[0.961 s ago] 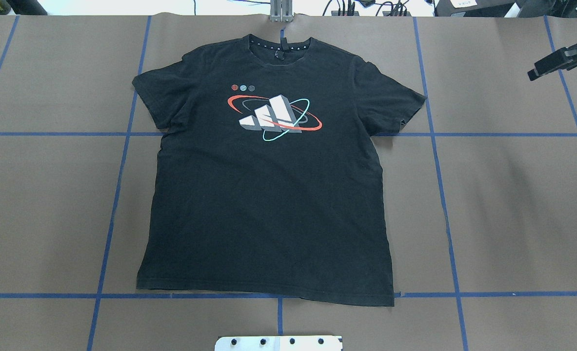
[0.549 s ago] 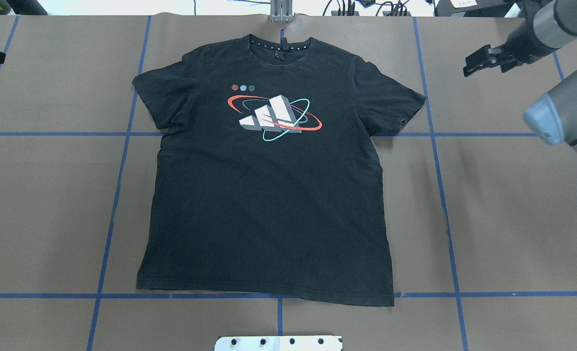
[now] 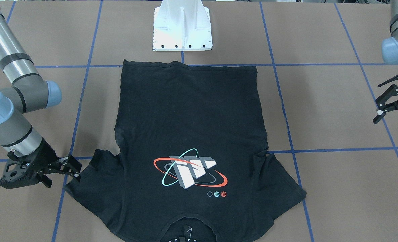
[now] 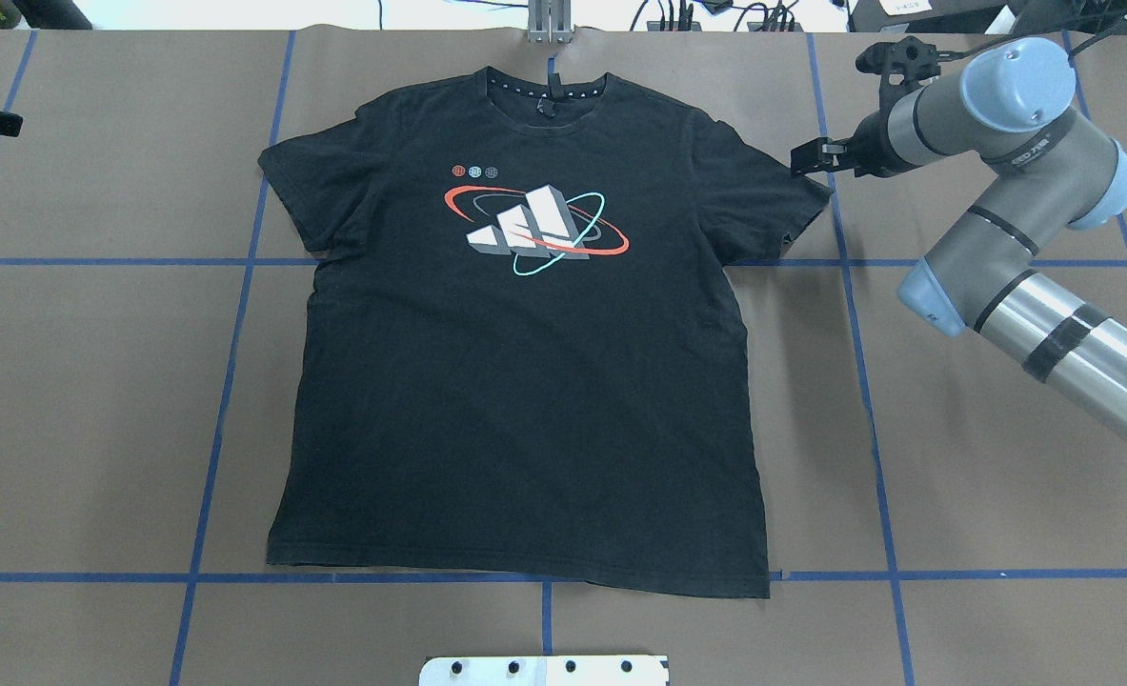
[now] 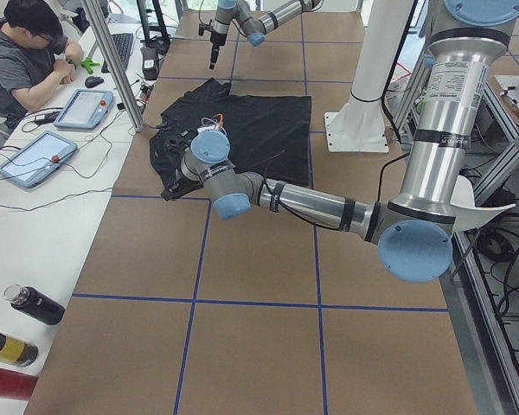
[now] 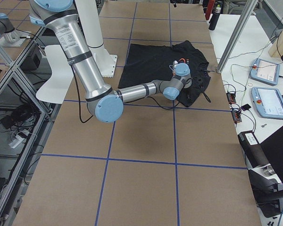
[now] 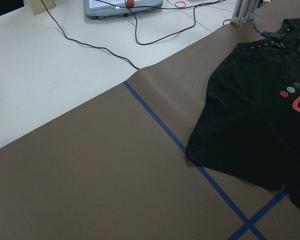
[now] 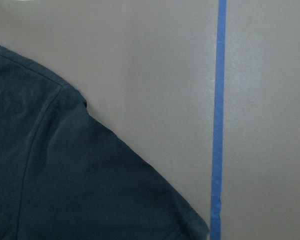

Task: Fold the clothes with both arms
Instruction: 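Move the right gripper to the sleeve nearest it and grasp it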

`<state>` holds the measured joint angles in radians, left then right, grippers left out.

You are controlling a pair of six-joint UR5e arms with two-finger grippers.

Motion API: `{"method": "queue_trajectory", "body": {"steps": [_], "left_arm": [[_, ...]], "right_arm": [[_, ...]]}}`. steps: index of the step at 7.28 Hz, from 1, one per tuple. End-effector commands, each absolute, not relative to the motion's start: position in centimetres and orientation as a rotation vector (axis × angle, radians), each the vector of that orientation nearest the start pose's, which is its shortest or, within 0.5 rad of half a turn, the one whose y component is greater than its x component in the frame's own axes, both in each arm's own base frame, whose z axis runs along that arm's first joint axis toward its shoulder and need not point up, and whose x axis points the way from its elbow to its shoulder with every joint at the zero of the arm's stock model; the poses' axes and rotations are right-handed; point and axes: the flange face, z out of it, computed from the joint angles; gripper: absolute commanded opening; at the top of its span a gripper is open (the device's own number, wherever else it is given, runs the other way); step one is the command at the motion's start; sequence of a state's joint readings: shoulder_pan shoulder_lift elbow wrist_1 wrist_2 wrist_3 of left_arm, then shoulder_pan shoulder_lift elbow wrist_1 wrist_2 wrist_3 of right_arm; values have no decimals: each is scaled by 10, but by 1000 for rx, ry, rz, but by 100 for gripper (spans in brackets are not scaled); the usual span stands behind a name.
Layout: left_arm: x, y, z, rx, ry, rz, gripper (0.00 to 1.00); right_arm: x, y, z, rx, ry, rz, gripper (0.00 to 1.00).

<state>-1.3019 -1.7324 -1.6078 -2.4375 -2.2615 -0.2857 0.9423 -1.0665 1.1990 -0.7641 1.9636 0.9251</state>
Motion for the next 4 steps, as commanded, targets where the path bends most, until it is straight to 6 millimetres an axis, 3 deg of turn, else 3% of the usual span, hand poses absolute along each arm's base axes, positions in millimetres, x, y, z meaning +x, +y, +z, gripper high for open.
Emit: {"method": "queue_trajectory", "body": {"steps": [1, 2, 4], "left_arm": [[87, -566, 456, 808, 880, 357, 100], [88, -565, 456, 806, 881, 358, 100], [88, -566, 460, 799, 880, 356, 100]], "right_arm": [[-364, -648, 470, 414, -886, 97, 85], [-366, -649, 482, 405, -868, 101, 80], [-367, -648, 487, 405, -857, 105, 64]]}}
